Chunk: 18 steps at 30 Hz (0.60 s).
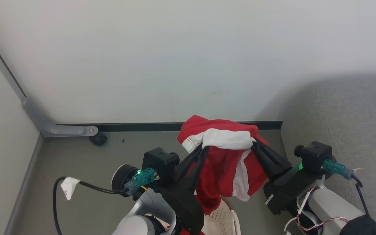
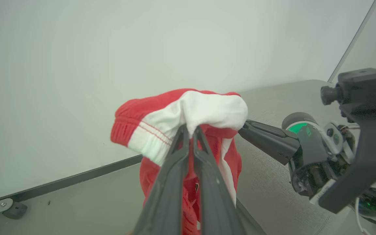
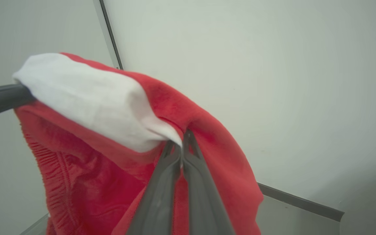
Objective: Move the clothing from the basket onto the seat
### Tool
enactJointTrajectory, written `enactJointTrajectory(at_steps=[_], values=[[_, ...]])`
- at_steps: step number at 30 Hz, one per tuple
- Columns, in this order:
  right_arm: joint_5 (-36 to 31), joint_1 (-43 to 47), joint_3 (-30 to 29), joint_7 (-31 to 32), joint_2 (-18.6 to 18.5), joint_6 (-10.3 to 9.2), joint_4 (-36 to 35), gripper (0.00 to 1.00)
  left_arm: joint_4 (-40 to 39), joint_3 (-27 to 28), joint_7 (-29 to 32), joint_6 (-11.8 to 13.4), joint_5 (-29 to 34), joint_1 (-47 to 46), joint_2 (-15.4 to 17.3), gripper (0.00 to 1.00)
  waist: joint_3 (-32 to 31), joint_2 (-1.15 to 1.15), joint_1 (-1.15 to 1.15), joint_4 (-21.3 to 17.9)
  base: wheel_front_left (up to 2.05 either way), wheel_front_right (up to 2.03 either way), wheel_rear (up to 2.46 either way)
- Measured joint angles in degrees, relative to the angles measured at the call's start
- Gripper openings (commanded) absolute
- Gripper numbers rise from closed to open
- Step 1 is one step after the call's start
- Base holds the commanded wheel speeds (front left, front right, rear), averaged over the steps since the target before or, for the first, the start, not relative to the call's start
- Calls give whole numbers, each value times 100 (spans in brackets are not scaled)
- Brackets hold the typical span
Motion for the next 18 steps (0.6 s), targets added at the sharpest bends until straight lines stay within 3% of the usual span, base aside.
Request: enactJointTrajectory(at_steps=[1, 4, 7, 9, 18], values=[[0, 28, -32, -12, -13, 0, -33, 0, 0, -18, 0, -7, 0, 2, 13, 44, -8, 0, 0, -24, 0, 0, 0], [0, 86, -142, -40, -67, -11, -110, 0, -13, -70, -7, -16, 0, 24, 36, 57, -32, 0, 0, -104, 0, 0, 0], [1, 94, -226, -41, -120, -24, -147, 0, -32, -92, -8, -57, 1, 76, 57, 89, -49, 0, 0, -163, 0, 0, 0], [2, 141, -308, -42, -183, -59, -214, 0, -47, -122, -7, -59, 1, 132, 86, 100, -63, 0, 0, -227, 0, 0, 0], [-4, 281, -600, -42, -465, -135, -495, 0, -178, -240, -8, -62, 25, 235, 105, 100, -84, 0, 0, -545, 0, 0, 0]])
